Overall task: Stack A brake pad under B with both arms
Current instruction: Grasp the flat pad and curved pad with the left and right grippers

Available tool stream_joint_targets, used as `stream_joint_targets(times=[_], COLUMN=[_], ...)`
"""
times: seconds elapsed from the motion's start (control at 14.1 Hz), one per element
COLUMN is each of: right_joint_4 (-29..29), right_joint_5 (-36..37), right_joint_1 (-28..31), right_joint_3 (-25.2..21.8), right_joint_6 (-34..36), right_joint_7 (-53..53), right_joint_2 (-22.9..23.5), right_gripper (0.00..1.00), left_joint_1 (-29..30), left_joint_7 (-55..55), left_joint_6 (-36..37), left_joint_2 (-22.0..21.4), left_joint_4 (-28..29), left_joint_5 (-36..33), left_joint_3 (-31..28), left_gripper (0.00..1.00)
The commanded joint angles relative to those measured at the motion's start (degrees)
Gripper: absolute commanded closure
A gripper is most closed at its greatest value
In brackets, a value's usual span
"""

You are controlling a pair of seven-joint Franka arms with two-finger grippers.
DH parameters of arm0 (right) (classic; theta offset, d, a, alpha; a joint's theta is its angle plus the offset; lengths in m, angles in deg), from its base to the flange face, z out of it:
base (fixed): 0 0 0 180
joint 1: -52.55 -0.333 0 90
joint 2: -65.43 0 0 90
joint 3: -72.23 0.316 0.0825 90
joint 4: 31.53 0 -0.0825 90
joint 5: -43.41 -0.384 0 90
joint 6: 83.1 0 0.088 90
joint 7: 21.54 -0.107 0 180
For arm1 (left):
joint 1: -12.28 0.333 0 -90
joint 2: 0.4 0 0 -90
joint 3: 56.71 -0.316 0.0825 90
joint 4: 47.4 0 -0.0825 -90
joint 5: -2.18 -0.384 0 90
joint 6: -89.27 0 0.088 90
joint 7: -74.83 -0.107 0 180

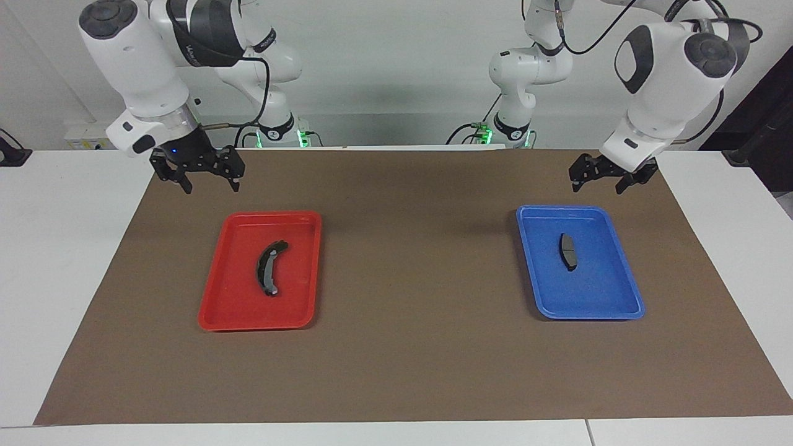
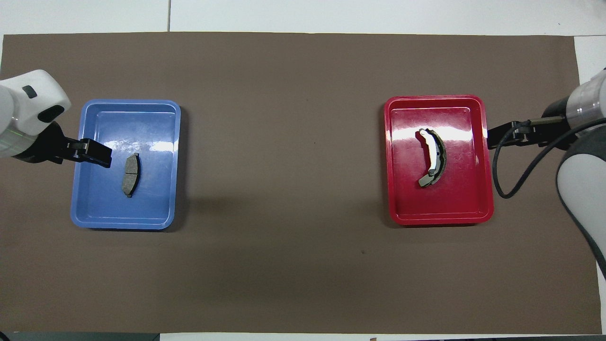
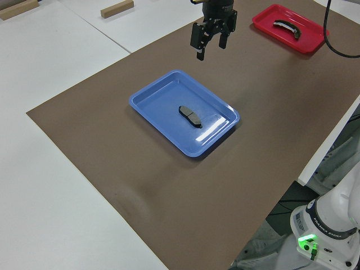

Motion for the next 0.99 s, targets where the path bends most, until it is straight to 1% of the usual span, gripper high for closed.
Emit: stream_joint_targets(times=[0.0, 0.07, 0.21, 0.35, 0.49, 0.57, 0.71, 0.92], right_joint_4=[-0.6, -0.8, -2.8, -7.6, -12.9, -13.9, -14.9, -15.1], right_joint_5=[-1.5, -2.7, -2.8, -2.8, -2.8, -2.8, -2.8, -3.5], right_joint_1=[0.5, 0.5, 0.5, 0.5, -0.2, -0.4, -1.2, -1.5], right_joint_3=[0.1, 0.1, 0.1, 0.1, 0.1, 0.1, 0.1, 0.1], right_joint_6=[-4.1, -6.0, -10.2, -16.6, -23.0, -24.5, -26.6, -28.1], right_joint_7=[1.2, 1.2, 1.2, 1.2, 1.2, 1.2, 0.5, 0.2], right_joint_2=[3.7, 5.2, 7.4, 8.4, 8.2, 8.7, 9.8, 12.1], right_gripper=[0.01, 0.01, 0.01, 0.01, 0.01, 0.01, 0.01, 0.02], left_joint_1=[0.3, 0.4, 0.4, 0.4, 1.1, 1.3, 2.2, 2.5], left_joint_7=[-0.3, -0.3, -0.3, 0.2, -0.1, -0.3, -0.5, -0.6], left_joint_6=[-9.5, -12.7, -23.8, -32.0, -35.7, -37.8, -41.5, -42.3], left_joint_2=[-1.8, -1.5, -0.9, 0.3, 2.5, 3.7, 6.3, 7.9], left_joint_4=[9.4, 11.4, 18.2, 23.0, 24.7, 25.1, 25.6, 25.6], left_joint_5=[-0.3, -0.3, -0.3, -0.3, -0.3, -0.3, -0.3, -0.3], left_joint_3=[-0.7, -0.7, -0.8, -1.0, -1.1, -1.1, -1.1, -2.1], left_gripper=[0.01, 0.01, 0.01, 0.01, 0.01, 0.01, 0.01, 0.02])
